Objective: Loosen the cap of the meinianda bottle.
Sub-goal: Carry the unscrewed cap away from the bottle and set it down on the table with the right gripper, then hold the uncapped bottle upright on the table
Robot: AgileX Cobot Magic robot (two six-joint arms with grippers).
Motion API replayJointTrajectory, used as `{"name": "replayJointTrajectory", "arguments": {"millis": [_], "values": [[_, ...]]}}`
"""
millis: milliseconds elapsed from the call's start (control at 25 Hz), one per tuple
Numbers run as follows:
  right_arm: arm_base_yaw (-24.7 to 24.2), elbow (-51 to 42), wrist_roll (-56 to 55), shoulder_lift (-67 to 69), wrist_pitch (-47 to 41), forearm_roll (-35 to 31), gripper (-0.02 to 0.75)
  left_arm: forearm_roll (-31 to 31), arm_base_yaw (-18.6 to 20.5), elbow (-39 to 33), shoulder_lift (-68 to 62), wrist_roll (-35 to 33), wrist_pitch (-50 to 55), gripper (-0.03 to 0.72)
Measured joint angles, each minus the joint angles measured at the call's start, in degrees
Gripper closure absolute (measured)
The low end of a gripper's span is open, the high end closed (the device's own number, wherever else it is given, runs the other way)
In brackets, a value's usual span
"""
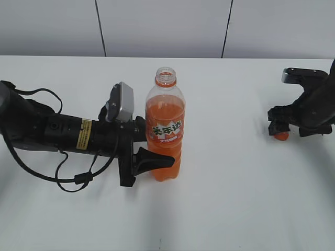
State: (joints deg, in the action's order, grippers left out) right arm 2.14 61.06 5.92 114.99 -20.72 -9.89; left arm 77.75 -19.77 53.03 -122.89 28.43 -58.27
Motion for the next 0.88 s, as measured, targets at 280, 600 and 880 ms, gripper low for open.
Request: {"name": "replayJointTrajectory", "arguments": {"millis": [280,600,880], "values": [[0.0,0.0,0.05,-1.64,-1.91,0.0,0.142,0.0,0.0,0.0,0.0,0.0,0.05,0.279],[0.0,0.0,0.05,-11.42,-5.04,0.0,0.143,0.0,0.0,0.0,0.0,0.0,0.05,0.279],[0.0,0.0,0.05,-19.35,-12.37,0.74,0.143,0.0,0.0,0.0,0.0,0.0,0.05,0.279]]}}
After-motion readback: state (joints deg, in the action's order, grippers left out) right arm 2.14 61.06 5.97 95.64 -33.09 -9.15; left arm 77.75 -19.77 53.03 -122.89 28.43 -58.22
